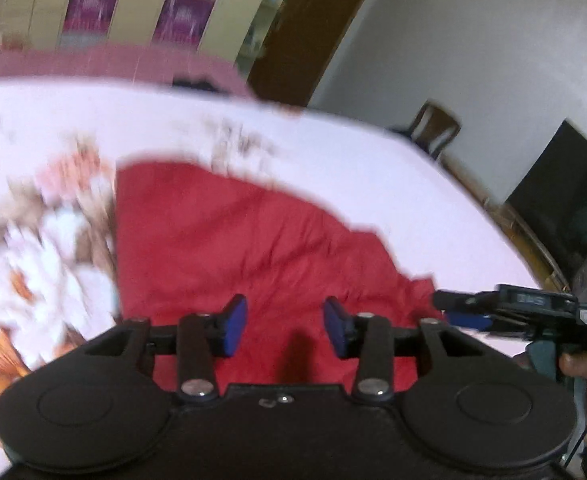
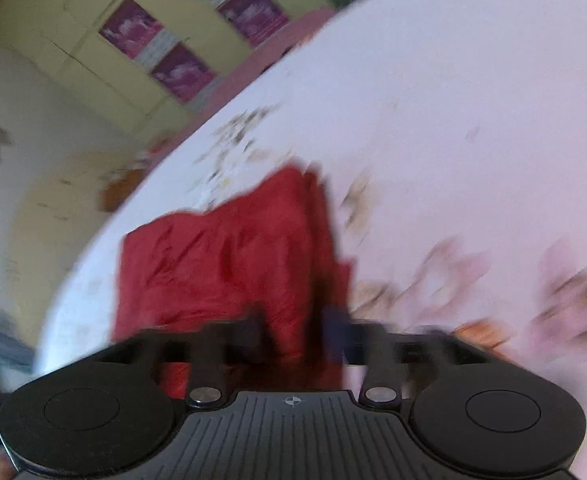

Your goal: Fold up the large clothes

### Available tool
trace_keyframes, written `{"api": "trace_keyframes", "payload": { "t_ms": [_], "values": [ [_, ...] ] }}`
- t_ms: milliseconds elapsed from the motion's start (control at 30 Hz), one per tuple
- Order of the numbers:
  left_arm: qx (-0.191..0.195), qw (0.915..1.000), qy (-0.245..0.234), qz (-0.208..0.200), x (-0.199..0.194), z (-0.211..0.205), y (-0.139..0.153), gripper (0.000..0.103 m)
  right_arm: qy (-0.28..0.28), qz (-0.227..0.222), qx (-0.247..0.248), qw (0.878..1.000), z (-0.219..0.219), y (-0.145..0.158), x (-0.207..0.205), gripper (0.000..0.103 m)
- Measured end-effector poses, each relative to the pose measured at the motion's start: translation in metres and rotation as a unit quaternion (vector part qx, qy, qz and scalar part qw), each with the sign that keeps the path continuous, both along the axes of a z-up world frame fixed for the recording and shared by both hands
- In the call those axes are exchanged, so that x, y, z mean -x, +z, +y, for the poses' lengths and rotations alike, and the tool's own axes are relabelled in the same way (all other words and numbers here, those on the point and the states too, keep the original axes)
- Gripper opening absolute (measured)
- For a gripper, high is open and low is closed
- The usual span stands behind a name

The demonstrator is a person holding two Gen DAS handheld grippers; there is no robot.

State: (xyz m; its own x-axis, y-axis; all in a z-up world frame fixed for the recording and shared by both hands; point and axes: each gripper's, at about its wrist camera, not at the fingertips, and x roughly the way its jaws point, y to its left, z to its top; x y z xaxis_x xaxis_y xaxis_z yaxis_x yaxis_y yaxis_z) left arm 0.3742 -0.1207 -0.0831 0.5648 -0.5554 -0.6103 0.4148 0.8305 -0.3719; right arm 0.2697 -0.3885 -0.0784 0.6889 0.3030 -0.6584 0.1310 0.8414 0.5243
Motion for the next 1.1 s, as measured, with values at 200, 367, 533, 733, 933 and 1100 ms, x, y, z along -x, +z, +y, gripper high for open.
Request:
{"api": "trace_keyframes", "payload": {
  "t_ms": [200, 367, 533, 733, 933, 1100],
  "values": [
    [-0.009, 0.9996, 0.026, 0.005, -0.048, -0.001, -0.004, 0.042, 0.097, -0.013, 0.067, 0.993, 0.035, 0.020, -0.041, 0.026],
    [-0.053, 0.9977, 0.019, 0.037, -0.078, -0.019, -0.030, 0.043, 0.109, 0.052, 0.110, 0.987, 0.047, -0.025, -0.065, 0.026],
    [-0.076, 0.9960, 0.011, 0.045, -0.078, -0.024, -0.041, 0.042, 0.104, 0.062, 0.083, 0.989, 0.033, -0.043, -0.065, 0.026],
    [-0.048, 0.9986, -0.002, -0.021, -0.007, -0.004, 0.008, 0.040, 0.108, -0.015, 0.087, 0.990, 0.026, 0.027, -0.010, 0.026],
    [-0.034, 0.9984, -0.041, -0.020, 0.083, -0.002, 0.015, 0.038, 0.177, -0.045, 0.078, 0.980, 0.050, 0.054, 0.055, 0.026],
    [-0.049, 0.9977, -0.046, -0.003, 0.107, -0.013, -0.003, 0.038, 0.241, -0.038, 0.124, 0.962, 0.090, 0.040, 0.078, 0.026]
  ]
}}
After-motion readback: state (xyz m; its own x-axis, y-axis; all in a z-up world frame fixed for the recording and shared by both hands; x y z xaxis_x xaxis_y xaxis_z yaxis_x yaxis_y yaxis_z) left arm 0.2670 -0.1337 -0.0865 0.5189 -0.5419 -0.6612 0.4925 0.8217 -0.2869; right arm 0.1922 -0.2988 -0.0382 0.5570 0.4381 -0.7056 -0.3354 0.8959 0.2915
